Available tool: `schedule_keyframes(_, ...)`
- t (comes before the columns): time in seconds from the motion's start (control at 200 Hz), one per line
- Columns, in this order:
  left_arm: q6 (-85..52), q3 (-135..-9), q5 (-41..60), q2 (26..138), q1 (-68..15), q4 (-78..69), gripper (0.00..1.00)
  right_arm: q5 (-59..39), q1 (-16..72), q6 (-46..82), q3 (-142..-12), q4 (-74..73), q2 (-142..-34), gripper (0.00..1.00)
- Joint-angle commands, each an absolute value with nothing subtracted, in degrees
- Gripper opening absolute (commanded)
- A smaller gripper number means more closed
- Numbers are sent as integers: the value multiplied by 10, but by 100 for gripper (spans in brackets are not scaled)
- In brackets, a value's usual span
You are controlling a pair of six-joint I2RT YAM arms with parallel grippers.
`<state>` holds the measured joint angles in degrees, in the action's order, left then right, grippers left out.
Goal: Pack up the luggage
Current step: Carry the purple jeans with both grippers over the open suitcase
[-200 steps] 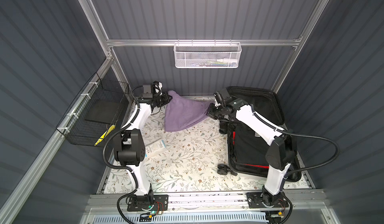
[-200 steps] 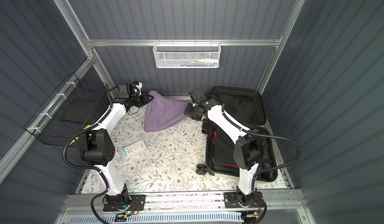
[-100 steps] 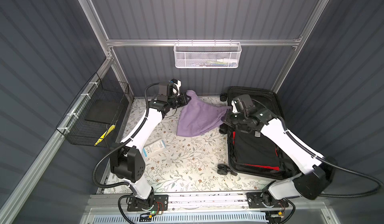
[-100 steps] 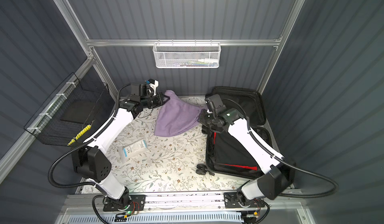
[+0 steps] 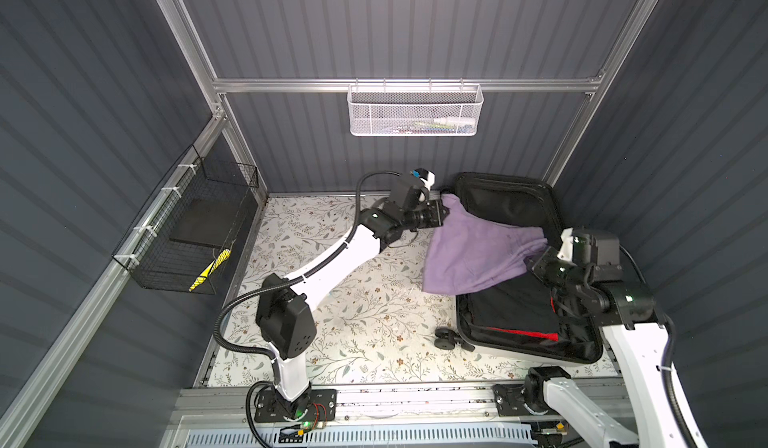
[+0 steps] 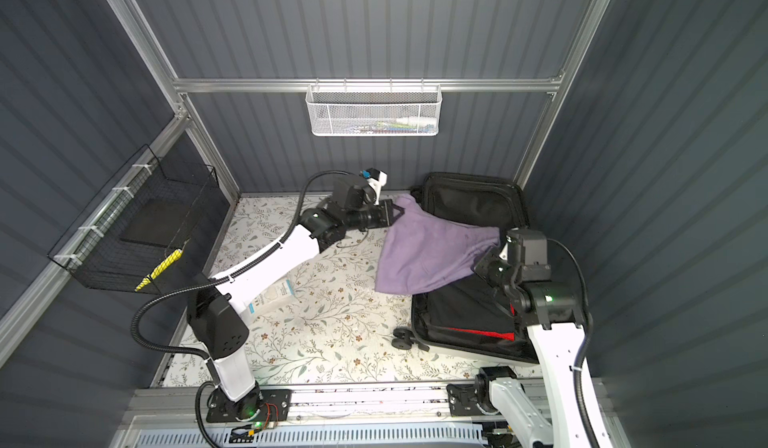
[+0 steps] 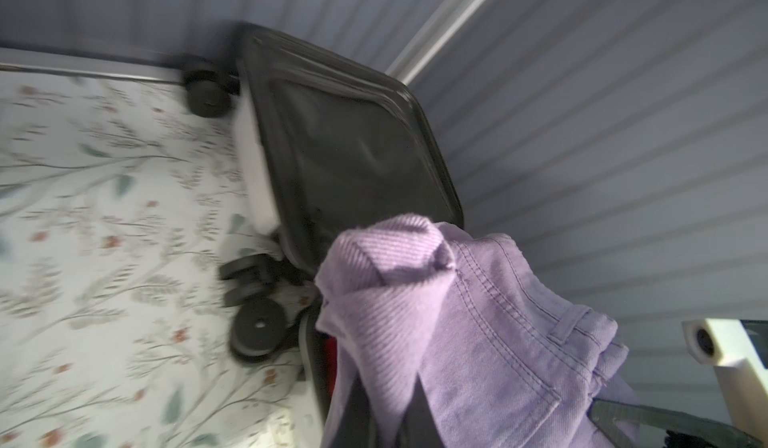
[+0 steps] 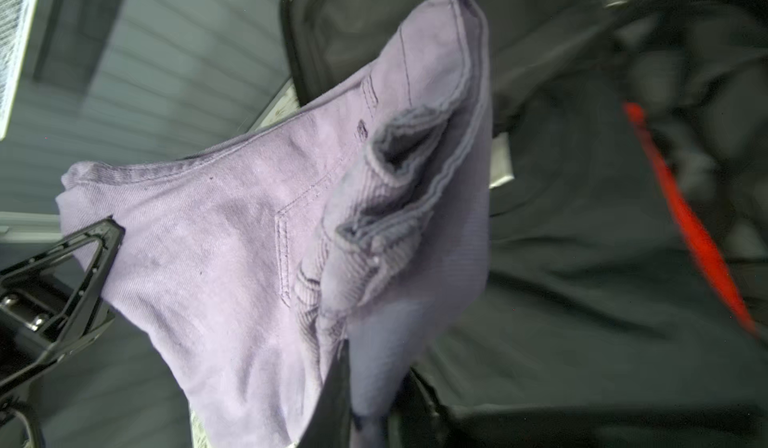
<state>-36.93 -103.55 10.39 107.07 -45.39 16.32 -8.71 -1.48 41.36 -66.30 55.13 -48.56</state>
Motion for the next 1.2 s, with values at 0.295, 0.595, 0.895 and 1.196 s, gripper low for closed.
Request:
schedule_keyframes(0.295, -405, -1087, 63, 1150, -527, 102, 0, -146, -255, 293, -633, 609, -489, 0)
schedule_keyframes(0.595, -420, -1051, 60, 1166, -534, 71, 0, -142, -302, 287, -671, 601, -546, 0)
schedule_keyframes(0.895, -439, -1044, 80, 1202, -535, 46, 0, -133, -320, 290, -623, 593, -538, 0)
schedule_keyframes(1.196, -451, -994, 80, 1207, -549, 22, 0, -111, -336, 286, -581, 595, -529, 0)
